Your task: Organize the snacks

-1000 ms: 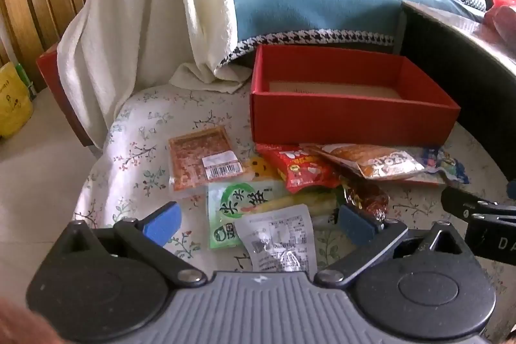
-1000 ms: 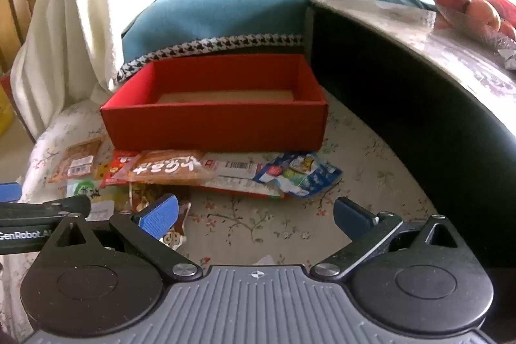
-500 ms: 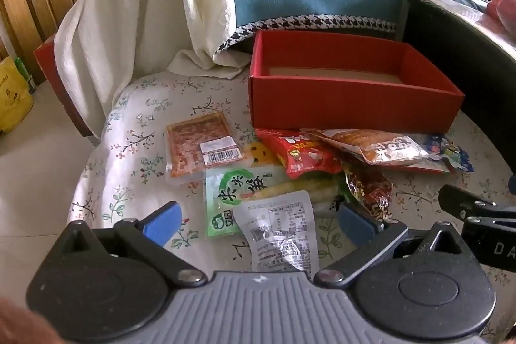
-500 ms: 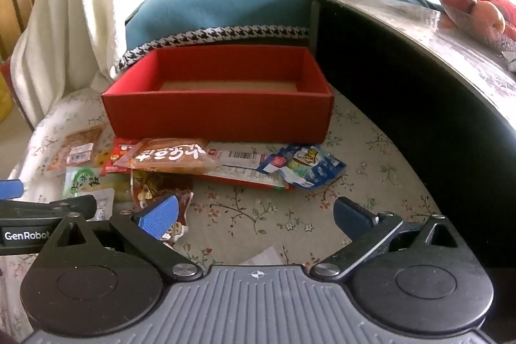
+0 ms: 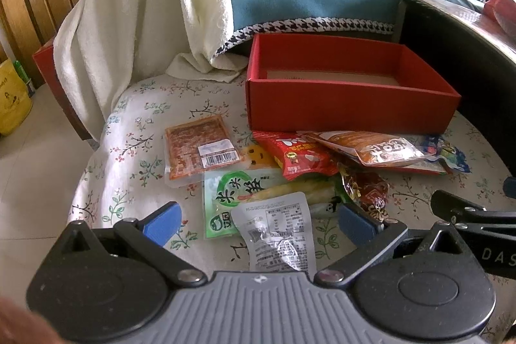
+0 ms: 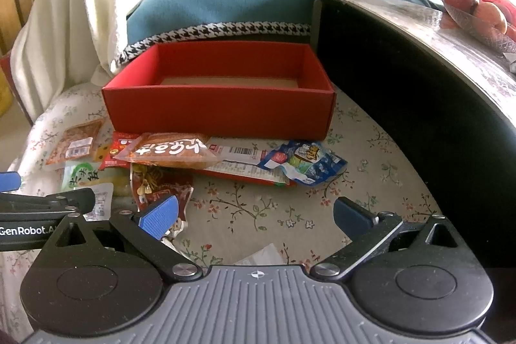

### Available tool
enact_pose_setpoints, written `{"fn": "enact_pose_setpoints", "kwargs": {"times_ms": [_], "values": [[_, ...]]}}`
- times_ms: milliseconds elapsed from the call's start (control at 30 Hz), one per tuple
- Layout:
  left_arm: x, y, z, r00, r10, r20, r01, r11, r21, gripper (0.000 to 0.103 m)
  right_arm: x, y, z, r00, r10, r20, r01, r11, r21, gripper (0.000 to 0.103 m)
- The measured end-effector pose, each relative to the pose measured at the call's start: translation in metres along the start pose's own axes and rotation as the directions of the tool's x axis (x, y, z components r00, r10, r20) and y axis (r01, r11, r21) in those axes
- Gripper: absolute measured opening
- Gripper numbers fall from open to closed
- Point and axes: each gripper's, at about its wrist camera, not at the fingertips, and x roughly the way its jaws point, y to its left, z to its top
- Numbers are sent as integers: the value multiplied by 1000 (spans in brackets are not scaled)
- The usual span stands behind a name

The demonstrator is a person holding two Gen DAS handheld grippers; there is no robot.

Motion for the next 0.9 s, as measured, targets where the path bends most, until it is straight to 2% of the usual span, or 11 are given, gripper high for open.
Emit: {"fn": "enact_pose_setpoints", "kwargs": {"times_ms": [900], "values": [[0, 1, -1, 1000, 5, 4, -5, 1000, 5, 99, 1, 1, 0, 1000, -7, -12, 7, 1000, -2, 103]]}}
